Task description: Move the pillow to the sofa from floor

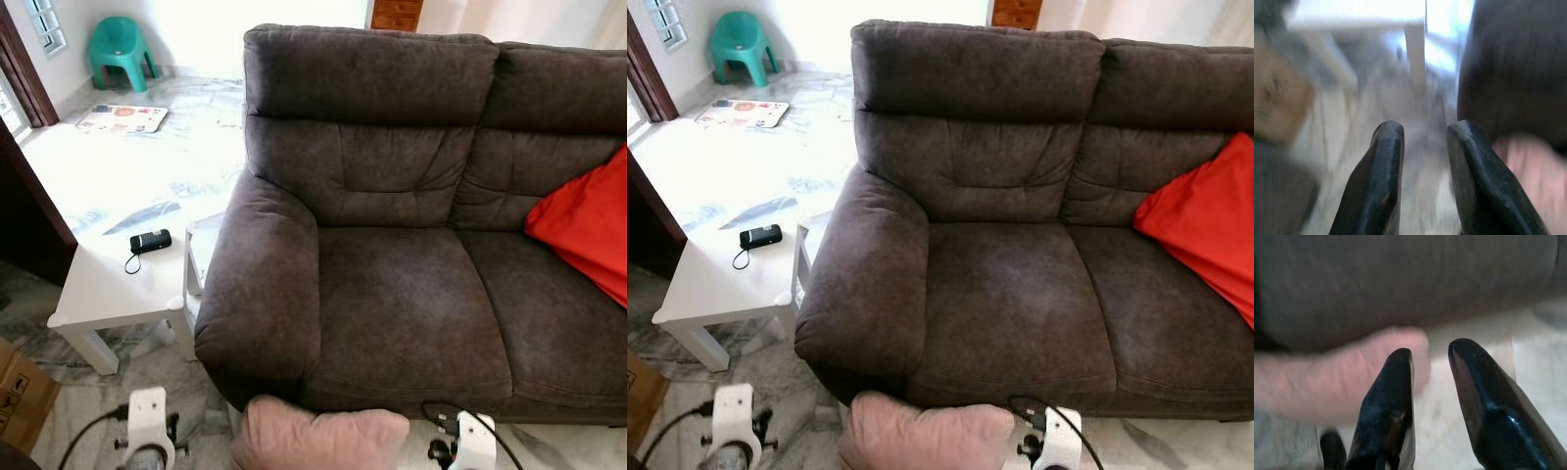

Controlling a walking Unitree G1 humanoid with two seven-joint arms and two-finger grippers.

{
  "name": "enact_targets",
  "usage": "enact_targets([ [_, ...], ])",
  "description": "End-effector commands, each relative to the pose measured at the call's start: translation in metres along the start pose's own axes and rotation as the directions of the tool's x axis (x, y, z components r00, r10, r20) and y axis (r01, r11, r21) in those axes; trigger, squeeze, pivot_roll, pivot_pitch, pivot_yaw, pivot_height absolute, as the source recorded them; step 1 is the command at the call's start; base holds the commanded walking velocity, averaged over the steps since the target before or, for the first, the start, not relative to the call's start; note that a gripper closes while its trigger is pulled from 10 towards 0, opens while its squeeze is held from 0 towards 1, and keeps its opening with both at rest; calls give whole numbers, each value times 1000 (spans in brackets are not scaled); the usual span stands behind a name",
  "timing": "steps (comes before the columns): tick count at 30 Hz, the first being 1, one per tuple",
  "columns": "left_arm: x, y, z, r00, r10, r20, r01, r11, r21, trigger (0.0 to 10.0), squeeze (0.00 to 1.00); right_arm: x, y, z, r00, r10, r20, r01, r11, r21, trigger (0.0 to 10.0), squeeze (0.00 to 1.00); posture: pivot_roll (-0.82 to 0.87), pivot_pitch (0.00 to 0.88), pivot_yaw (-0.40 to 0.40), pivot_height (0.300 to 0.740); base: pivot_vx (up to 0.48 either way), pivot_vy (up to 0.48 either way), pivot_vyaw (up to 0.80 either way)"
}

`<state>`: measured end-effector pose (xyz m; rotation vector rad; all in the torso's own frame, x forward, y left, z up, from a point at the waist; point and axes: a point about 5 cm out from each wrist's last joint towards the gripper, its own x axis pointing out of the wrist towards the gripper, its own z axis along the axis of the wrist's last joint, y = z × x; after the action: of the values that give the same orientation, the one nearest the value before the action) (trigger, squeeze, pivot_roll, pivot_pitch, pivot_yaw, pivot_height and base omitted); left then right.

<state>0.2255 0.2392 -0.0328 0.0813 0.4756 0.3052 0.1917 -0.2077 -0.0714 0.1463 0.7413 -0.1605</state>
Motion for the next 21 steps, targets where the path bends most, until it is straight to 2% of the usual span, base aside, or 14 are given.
enact_targets([
  [1,5,-2,26,988,-8,153,3,999,33,10000,0,5,-3,30,991,4,132,-5,1000,8,10000,0,85,0,-69,740,0,0,0],
  [3,6,-3,41,972,-18,233,12,999,30,10000,0,8,-1,47,978,18,209,-20,1000,7,10000,0,85,0,-69,740,0,0,0],
  [4,7,-6,55,953,-38,301,25,999,47,10000,0,9,2,66,955,36,295,-41,999,11,10000,0,95,0,-72,740,0,0,0],
  [6,7,-9,64,938,-59,341,40,997,62,10000,0,9,5,77,936,48,348,-54,999,9,10000,0,96,0,-71,740,0,0,0],
  [8,8,-21,87,896,-136,423,104,990,99,10000,0,7,17,104,880,84,468,-88,996,-12,10000,0,100,0,-72,740,0,0,0],
  [9,8,-21,87,896,-136,423,104,990,99,10000,0,7,17,104,880,84,468,-88,996,-12,10000,0,100,0,-72,740,0,0,0],
  [10,6,-33,101,859,-199,472,146,978,147,10000,0,5,29,120,835,120,536,-122,992,-33,10000,0,99,0,-71,740,0,0,0],
  [12,5,-37,105,845,-221,487,161,974,162,10000,0,4,34,125,821,133,556,-132,990,-42,10000,0,97,0,-71,740,0,0,0],
  [13,3,-41,110,829,-229,510,169,972,163,10000,0,3,41,129,800,149,581,-146,988,-53,10000,0,96,0,-71,740,0,0,0],
  [16,-2,-46,114,816,-219,535,167,975,146,10000,0,0,48,134,772,170,612,-165,984,-65,10000,0,99,0,-72,740,0,0,0],
  [21,-4,-48,110,822,-220,525,172,975,140,10000,0,-4,56,140,742,190,643,-179,980,-84,10000,0,90,0,-72,740,0,0,0],
])
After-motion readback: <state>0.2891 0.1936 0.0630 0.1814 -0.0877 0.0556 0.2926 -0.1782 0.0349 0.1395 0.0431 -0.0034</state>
